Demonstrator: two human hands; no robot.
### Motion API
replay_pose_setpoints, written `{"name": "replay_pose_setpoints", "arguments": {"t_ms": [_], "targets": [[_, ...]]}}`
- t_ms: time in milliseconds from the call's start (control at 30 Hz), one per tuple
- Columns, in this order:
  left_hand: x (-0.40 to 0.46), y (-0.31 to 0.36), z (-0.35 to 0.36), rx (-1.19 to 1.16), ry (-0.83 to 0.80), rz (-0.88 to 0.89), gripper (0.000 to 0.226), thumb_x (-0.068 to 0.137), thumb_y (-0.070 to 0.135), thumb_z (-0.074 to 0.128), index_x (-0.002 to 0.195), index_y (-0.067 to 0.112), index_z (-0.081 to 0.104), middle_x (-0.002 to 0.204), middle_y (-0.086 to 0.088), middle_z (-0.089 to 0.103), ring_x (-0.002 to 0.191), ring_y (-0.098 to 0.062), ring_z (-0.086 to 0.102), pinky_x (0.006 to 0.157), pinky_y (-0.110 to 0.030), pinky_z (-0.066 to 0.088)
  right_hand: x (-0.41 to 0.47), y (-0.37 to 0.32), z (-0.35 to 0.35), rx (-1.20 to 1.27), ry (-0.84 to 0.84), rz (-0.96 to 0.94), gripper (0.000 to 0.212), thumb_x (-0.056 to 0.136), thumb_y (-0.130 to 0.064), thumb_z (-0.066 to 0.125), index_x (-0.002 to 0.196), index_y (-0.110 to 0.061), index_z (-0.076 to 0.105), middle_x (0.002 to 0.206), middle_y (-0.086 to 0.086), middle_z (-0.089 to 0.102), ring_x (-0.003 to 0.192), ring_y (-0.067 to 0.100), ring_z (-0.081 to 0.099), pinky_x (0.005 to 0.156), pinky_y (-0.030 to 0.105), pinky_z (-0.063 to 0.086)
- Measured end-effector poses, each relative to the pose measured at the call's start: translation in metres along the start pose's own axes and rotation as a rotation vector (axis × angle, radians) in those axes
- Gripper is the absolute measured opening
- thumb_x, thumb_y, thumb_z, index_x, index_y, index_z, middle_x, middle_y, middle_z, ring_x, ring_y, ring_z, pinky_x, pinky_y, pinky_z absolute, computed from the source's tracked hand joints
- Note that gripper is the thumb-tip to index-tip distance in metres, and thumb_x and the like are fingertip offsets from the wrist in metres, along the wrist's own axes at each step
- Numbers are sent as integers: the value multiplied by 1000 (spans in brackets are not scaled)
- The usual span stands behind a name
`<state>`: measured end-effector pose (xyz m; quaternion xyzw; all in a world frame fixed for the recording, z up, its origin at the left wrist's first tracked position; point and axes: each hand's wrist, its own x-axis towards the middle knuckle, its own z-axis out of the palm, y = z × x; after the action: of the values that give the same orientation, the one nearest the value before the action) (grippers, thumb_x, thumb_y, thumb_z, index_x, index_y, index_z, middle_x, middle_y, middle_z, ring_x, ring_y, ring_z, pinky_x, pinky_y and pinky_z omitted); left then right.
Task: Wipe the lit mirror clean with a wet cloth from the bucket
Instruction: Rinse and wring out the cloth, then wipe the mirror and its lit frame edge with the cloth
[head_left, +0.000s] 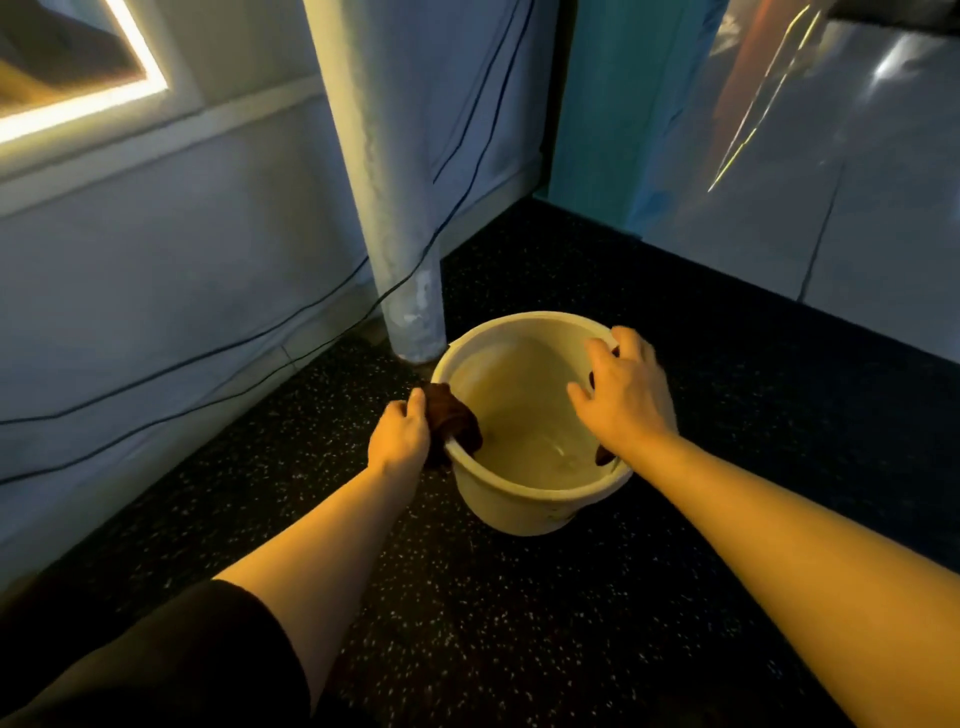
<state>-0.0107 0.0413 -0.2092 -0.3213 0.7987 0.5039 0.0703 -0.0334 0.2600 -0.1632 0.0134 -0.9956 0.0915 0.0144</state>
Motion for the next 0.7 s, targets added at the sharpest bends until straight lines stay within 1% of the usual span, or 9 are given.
{"name": "replay_pose_setpoints", "arguments": {"t_ms": [100, 167, 233, 300, 367, 433, 467, 567, 700], "targets": [[-8, 2, -15, 120, -21, 129, 38, 103, 43, 41, 86, 13, 58, 86, -6, 59, 78, -21, 56, 70, -34, 44, -3, -50, 1, 345, -153, 52, 37, 97, -24, 59, 130, -8, 56, 133, 14, 53, 120, 30, 51, 97, 38, 42], [-16, 14, -26, 75, 3, 177, 37, 102, 38, 46, 73, 18, 55, 79, -6, 59, 78, -24, 59, 68, -36, 46, -8, -79, -2, 560, -293, 94, 35, 92, -9, 60, 127, -5, 57, 125, 14, 59, 112, 28, 55, 91, 39, 47], [-29, 36, -41, -153, -71, 130, 34, 100, 38, 51, 76, 16, 62, 84, -11, 67, 85, -30, 66, 81, -42, 55, -15, -99, -14, 722, -397, -20, 54, 85, 4, 62, 135, -12, 51, 121, 5, 51, 111, 19, 50, 88, 33, 46], [-45, 60, -63, -370, -220, 52, 38, 96, 45, 56, 85, 11, 67, 86, -14, 69, 80, -29, 67, 81, -42, 56, -22, -111, -31, 795, -421, -152, 60, 79, 9, 65, 131, -18, 54, 113, 0, 55, 108, 14, 53, 89, 32, 48], [-60, 81, -92, -456, -379, 32, 37, 91, 46, 63, 87, 9, 68, 77, -11, 67, 68, -23, 65, 70, -34, 55, -25, -115, -51, 845, -362, -168, 39, 81, 4, 67, 110, -21, 61, 95, 1, 64, 96, 18, 62, 84, 39, 51], [-75, 97, -125, -460, -480, 79, 18, 88, 27, 68, 81, 11, 67, 66, -7, 63, 55, -16, 59, 55, -25, 47, -29, -117, -76, 883, -305, -163, 22, 84, -4, 70, 100, -17, 62, 89, 4, 66, 89, 19, 63, 75, 33, 50], [-82, 103, -142, -442, -476, 116, 7, 86, 13, 66, 79, 11, 67, 66, -7, 62, 54, -16, 57, 51, -23, 45, -30, -118, -89, 893, -309, -163, 20, 86, -6, 70, 101, -14, 62, 92, 6, 67, 89, 19, 64, 74, 29, 50], [-98, 112, -191, -279, -303, 316, 29, 78, -14, 61, 84, 14, 63, 78, -10, 62, 71, -22, 59, 51, -22, 50, -41, -123, -128, 904, -337, -235, 15, 92, -14, 66, 105, -6, 68, 92, 6, 70, 85, 13, 66, 72, 20, 52], [-127, 116, -248, 22, -145, 523, 17, 85, -1, 68, 93, 14, 69, 82, -5, 65, 75, -17, 59, 54, -13, 48, -64, -142, -172, 940, -215, -305, 29, 97, -20, 61, 93, 7, 72, 79, 13, 66, 73, 20, 61, 62, 20, 49]]}}
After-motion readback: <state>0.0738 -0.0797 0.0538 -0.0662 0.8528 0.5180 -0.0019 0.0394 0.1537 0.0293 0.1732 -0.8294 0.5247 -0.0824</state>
